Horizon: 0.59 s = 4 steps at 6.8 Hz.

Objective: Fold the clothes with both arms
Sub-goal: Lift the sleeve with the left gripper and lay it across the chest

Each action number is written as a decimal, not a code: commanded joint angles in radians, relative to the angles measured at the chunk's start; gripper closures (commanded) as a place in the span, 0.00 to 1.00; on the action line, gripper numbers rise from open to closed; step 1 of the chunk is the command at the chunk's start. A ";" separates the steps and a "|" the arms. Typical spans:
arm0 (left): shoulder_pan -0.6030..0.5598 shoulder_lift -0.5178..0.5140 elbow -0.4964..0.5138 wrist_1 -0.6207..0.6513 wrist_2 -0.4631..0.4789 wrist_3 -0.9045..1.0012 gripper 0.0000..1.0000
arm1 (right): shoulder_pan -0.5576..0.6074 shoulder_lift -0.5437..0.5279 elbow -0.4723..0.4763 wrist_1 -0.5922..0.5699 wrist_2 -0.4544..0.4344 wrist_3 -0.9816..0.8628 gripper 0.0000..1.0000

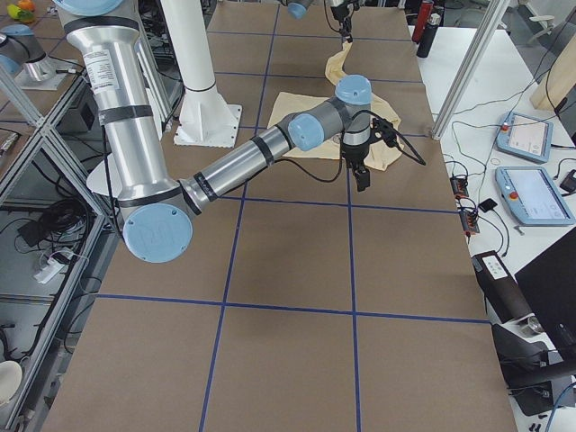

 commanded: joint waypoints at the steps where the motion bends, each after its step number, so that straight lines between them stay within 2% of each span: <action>1: 0.007 -0.194 -0.013 0.251 0.000 -0.044 1.00 | 0.000 0.000 -0.001 0.000 -0.002 0.000 0.01; 2: 0.009 -0.232 0.014 0.254 0.000 -0.086 1.00 | 0.000 0.000 -0.001 0.000 -0.002 0.000 0.01; 4: 0.012 -0.367 0.150 0.251 -0.003 -0.123 1.00 | 0.000 0.000 -0.001 0.000 -0.002 0.000 0.00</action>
